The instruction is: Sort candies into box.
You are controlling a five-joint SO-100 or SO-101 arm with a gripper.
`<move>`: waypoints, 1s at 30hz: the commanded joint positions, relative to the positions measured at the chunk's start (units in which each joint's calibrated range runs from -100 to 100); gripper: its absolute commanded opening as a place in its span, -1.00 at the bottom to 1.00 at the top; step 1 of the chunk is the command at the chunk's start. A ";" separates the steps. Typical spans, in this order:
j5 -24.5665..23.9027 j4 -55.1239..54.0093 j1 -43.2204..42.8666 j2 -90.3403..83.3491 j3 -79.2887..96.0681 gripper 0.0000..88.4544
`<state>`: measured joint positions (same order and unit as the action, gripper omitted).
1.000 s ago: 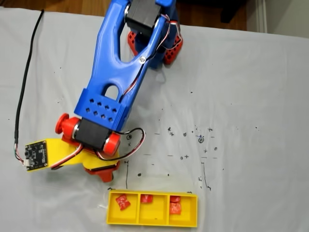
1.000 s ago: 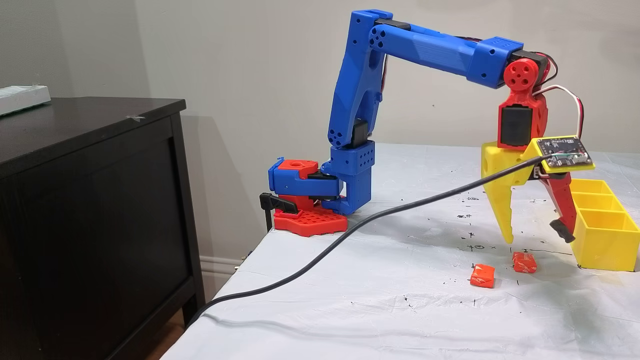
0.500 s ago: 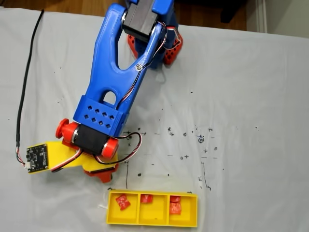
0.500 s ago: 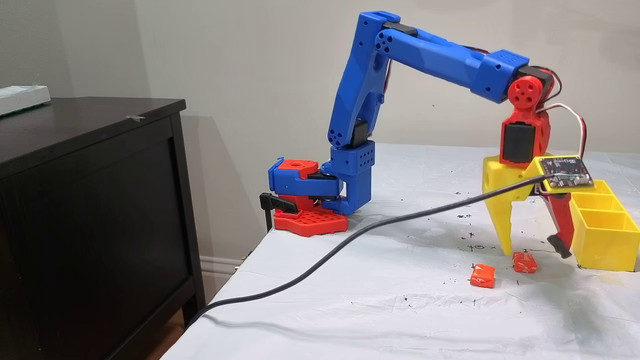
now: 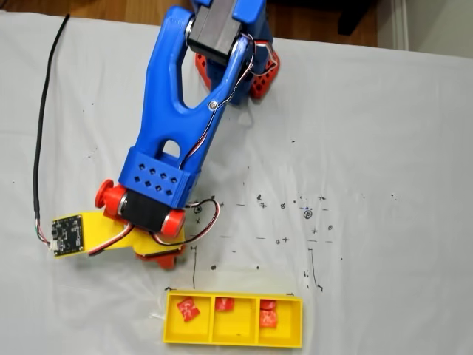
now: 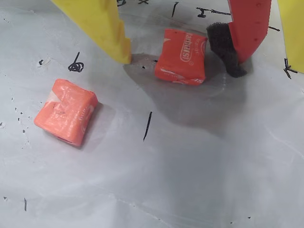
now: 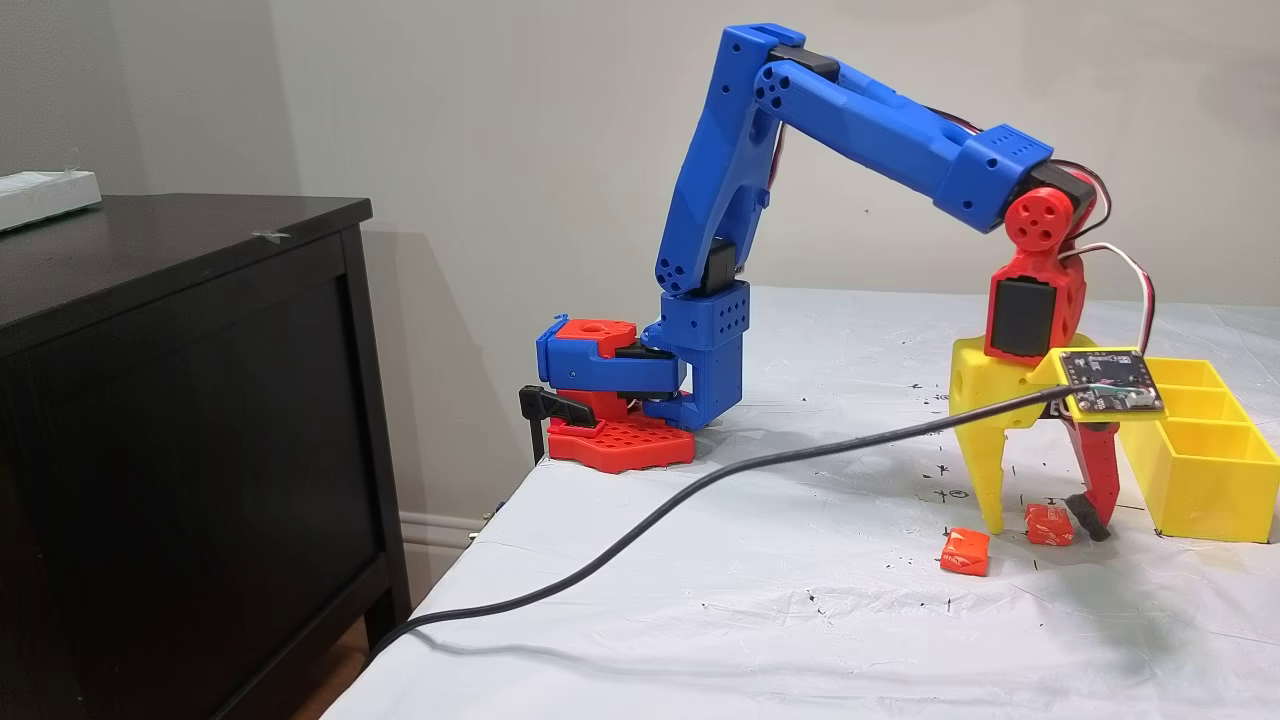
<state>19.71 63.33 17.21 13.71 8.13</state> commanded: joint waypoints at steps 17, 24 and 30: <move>-6.01 -3.69 0.91 -5.48 1.02 -0.91; -6.74 -8.20 0.28 -19.64 6.67 -1.00; -10.84 -8.44 -4.34 -33.64 7.67 -1.00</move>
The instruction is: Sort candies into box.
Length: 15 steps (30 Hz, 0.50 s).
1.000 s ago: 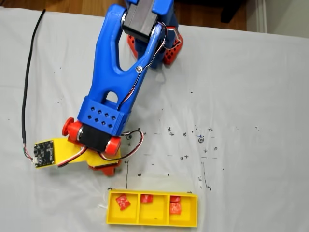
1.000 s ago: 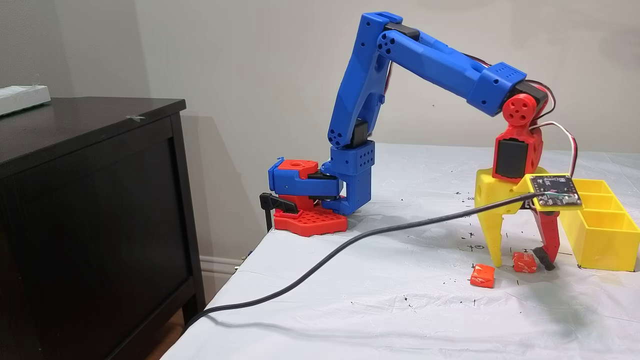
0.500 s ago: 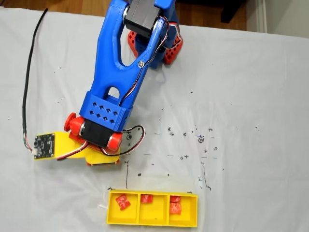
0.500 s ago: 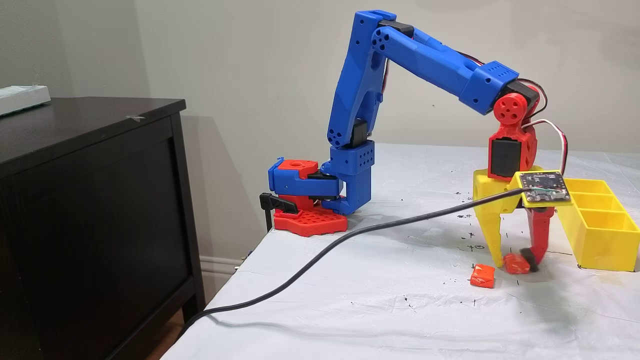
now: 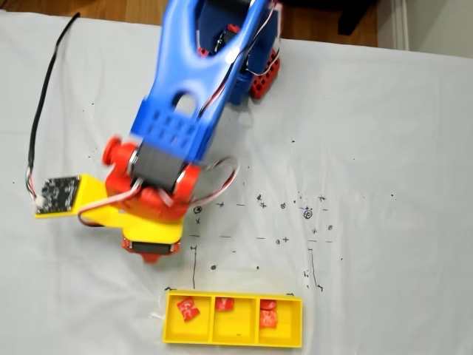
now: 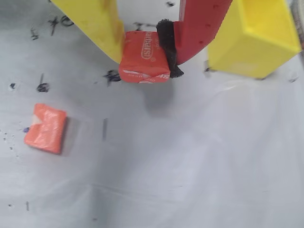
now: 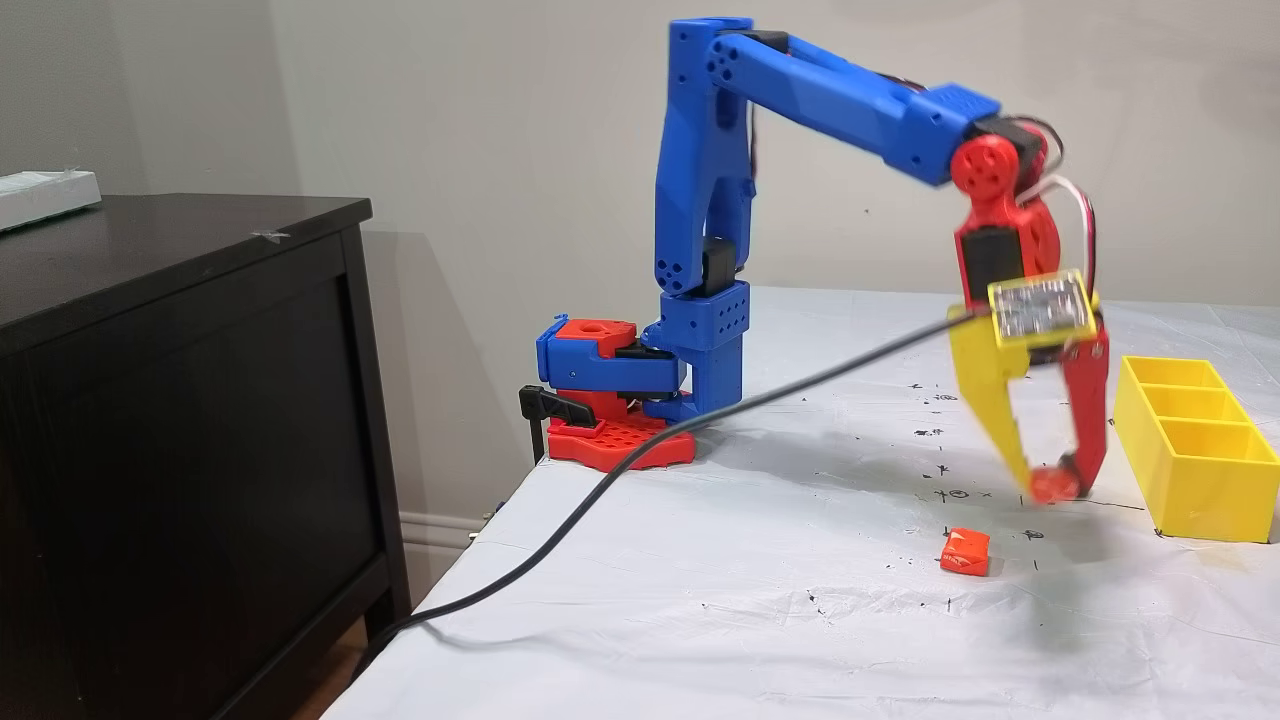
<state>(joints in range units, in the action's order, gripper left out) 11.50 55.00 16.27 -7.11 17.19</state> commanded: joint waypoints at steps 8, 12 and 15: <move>-8.35 -6.58 -11.11 -13.16 0.97 -1.00; -10.01 -10.01 -13.82 -13.00 2.88 -1.00; -10.89 -12.06 -15.55 -12.40 3.15 -1.00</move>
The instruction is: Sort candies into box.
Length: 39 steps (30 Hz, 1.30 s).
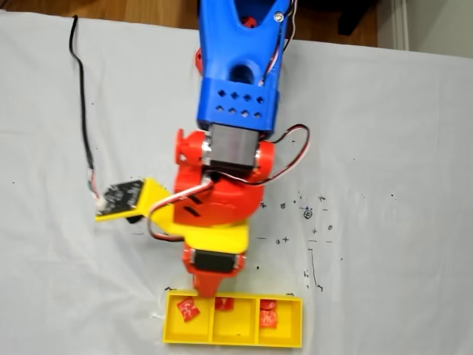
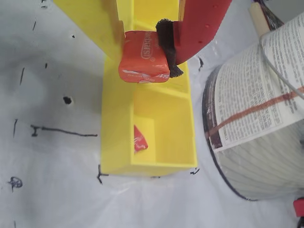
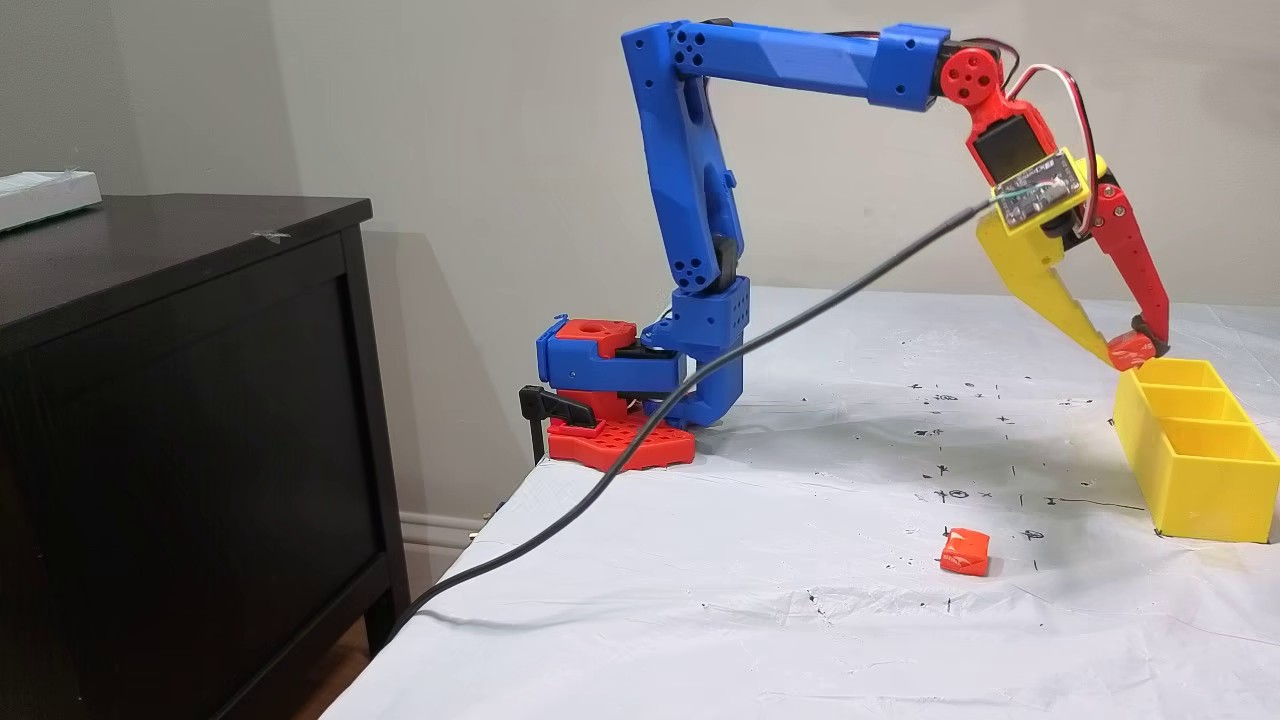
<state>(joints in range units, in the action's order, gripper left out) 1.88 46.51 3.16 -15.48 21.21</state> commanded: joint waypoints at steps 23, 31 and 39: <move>-2.59 -10.04 -6.33 12.68 -10.52 -1.00; -4.64 -6.27 -6.15 16.08 -15.80 -1.00; -4.40 -5.62 -6.06 16.75 -16.71 -0.99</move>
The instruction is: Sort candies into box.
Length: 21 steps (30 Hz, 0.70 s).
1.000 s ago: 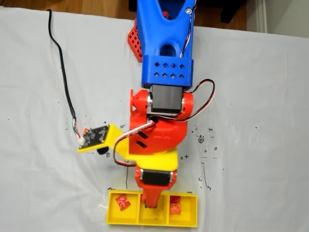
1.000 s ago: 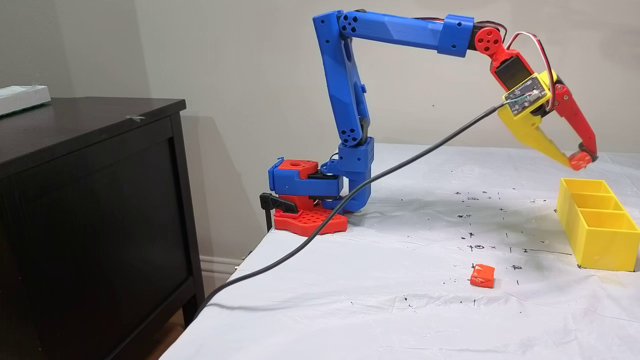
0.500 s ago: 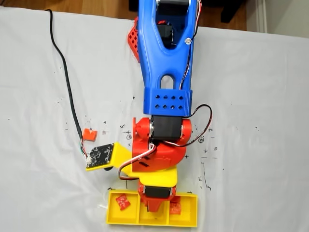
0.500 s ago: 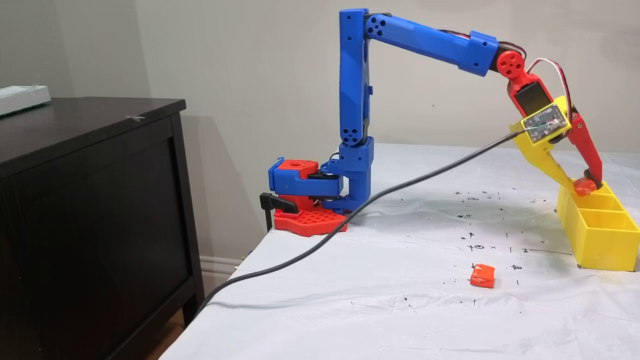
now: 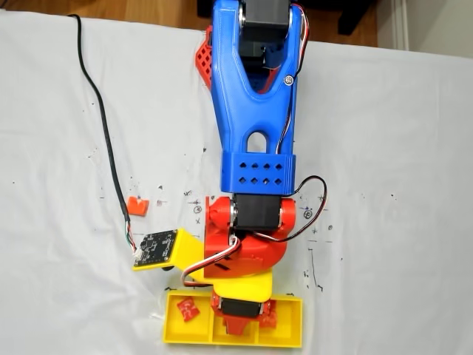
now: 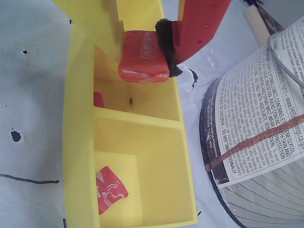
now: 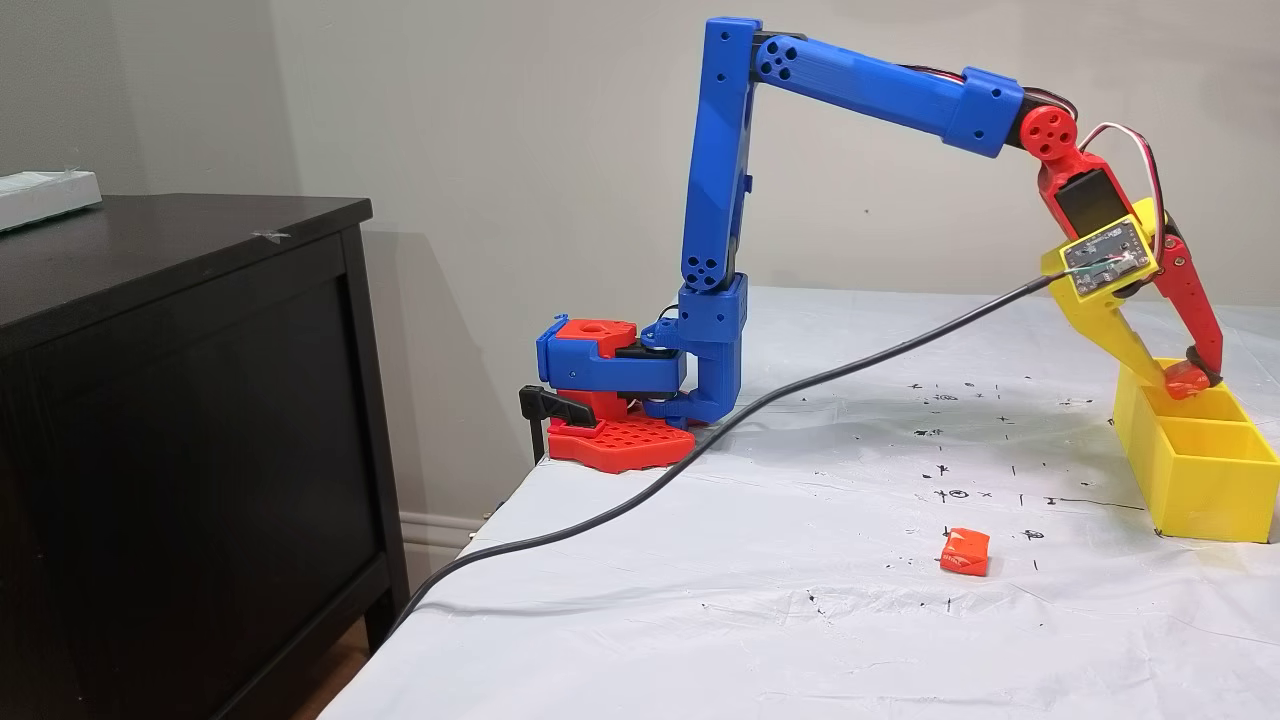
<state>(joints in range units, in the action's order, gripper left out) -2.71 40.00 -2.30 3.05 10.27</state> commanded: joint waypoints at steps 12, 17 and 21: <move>1.42 4.49 -0.87 -1.77 -6.21 -0.43; 1.71 5.23 -0.69 -2.37 -6.49 -0.45; 2.20 6.95 -0.14 -3.38 -7.85 -0.59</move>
<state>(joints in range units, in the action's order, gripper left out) -1.20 45.71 -2.30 3.05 8.90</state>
